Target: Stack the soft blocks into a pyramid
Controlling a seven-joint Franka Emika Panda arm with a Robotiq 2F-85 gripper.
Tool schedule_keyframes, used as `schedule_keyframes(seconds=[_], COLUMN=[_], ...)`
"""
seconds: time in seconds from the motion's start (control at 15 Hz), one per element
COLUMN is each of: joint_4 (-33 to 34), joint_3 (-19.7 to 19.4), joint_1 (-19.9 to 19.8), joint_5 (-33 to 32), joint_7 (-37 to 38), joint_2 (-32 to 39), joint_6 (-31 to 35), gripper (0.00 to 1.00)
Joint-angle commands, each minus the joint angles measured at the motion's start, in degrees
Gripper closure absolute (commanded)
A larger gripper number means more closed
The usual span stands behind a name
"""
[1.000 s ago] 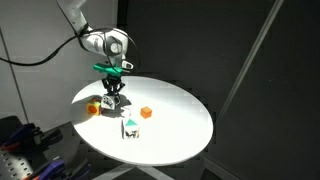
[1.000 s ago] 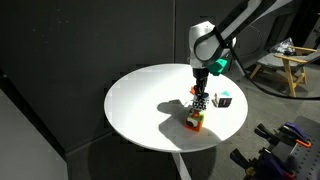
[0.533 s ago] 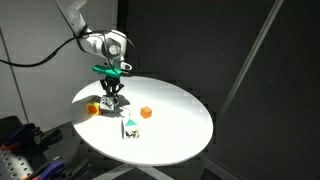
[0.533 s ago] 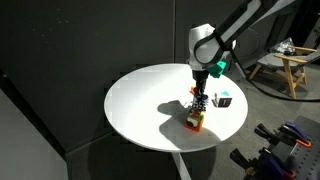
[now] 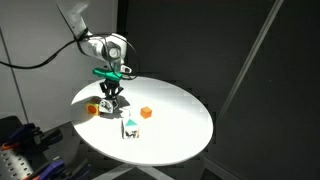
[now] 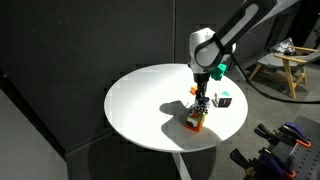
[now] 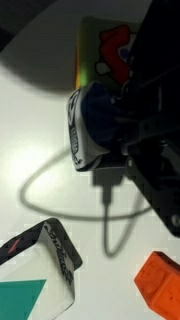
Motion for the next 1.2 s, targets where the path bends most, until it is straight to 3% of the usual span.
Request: schedule_keyframes(seconds=[0.0,0.47,1.13], joint_4=[-0.5,-0.9,-1.8], joint_3=[1.0,1.2,0.8], joint_1=[-1.3,-1.4,-0.6], joint_5=[-0.5,-0.5,0.3], joint_7=[-1.2,-1.4,2.9], joint_2=[-0.2,-0.4,-2.3], joint_6=[0.6,0.6,-1.4], gripper=[0.53,0.00,0.00])
